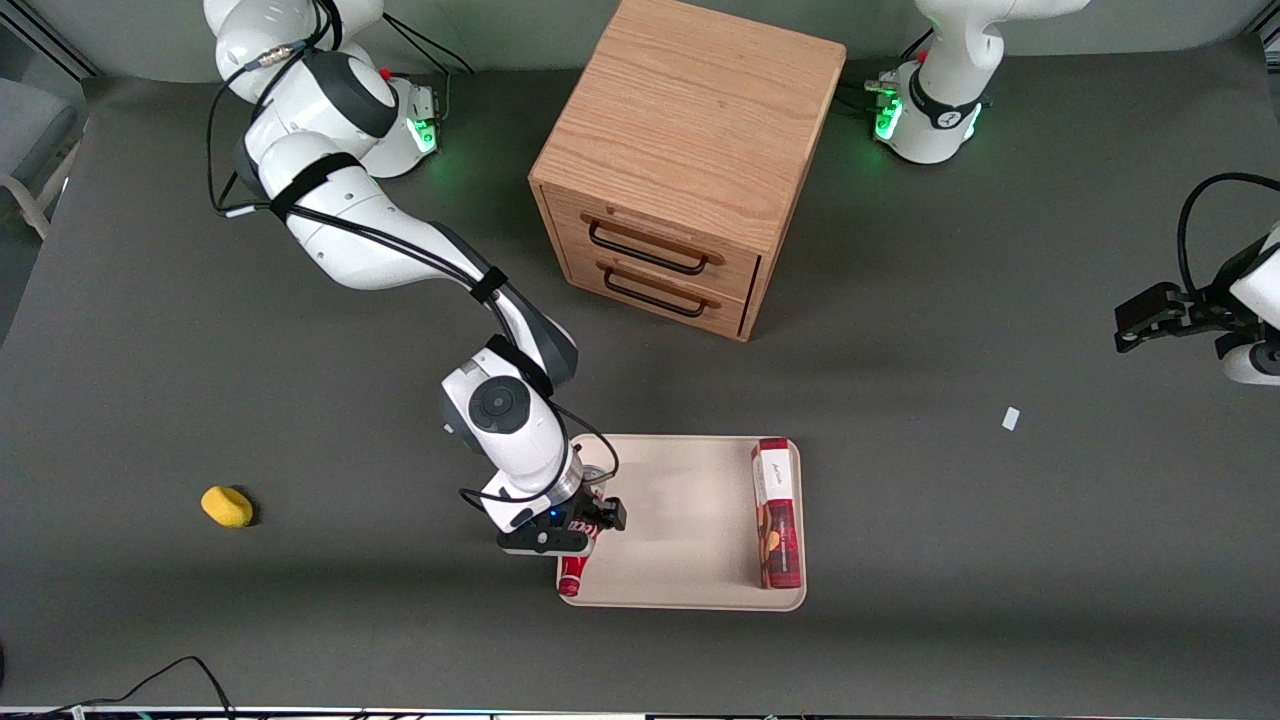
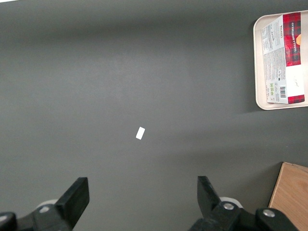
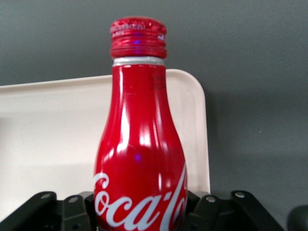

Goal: Place coke bottle on tray
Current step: 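Lift the bottle and carry it over the white tray, then lower the bottle onto the tray beside the red box and open the right gripper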

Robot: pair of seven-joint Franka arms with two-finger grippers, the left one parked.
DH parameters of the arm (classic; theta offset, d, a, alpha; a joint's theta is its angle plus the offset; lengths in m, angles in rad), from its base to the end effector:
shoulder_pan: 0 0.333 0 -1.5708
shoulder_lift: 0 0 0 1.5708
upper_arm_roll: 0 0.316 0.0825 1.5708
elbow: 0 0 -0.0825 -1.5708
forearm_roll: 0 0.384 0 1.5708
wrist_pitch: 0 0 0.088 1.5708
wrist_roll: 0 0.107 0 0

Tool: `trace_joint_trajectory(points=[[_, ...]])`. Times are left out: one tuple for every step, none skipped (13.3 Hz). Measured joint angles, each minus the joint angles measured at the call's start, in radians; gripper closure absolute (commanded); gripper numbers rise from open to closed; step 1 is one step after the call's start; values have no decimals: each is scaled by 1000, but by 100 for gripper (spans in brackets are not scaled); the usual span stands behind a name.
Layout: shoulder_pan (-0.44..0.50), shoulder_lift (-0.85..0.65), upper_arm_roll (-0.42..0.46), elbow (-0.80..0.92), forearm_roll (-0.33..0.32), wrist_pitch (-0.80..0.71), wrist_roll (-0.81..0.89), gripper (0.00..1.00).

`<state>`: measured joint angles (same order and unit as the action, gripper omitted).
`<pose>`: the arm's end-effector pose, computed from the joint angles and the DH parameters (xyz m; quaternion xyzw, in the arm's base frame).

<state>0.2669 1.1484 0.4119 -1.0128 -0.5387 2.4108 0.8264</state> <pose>0.7048 0.3910 0.1967 -0.9849 0.0451 -0.1468 0.0797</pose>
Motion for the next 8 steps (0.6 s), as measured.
trace_joint_trajectory(points=[[3, 5, -1, 6, 0, 0, 0, 37], [5, 9, -6, 8, 0, 0, 0, 32], [6, 14, -14, 8, 0, 2, 0, 23], [5, 20, -19, 8, 0, 11, 0, 23], [5, 26, -22, 8, 0, 24, -1, 23], [6, 32, -23, 9, 0, 31, -1, 23], [6, 37, -23, 9, 0, 40, -1, 23], [6, 39, -24, 9, 0, 43, -1, 23]])
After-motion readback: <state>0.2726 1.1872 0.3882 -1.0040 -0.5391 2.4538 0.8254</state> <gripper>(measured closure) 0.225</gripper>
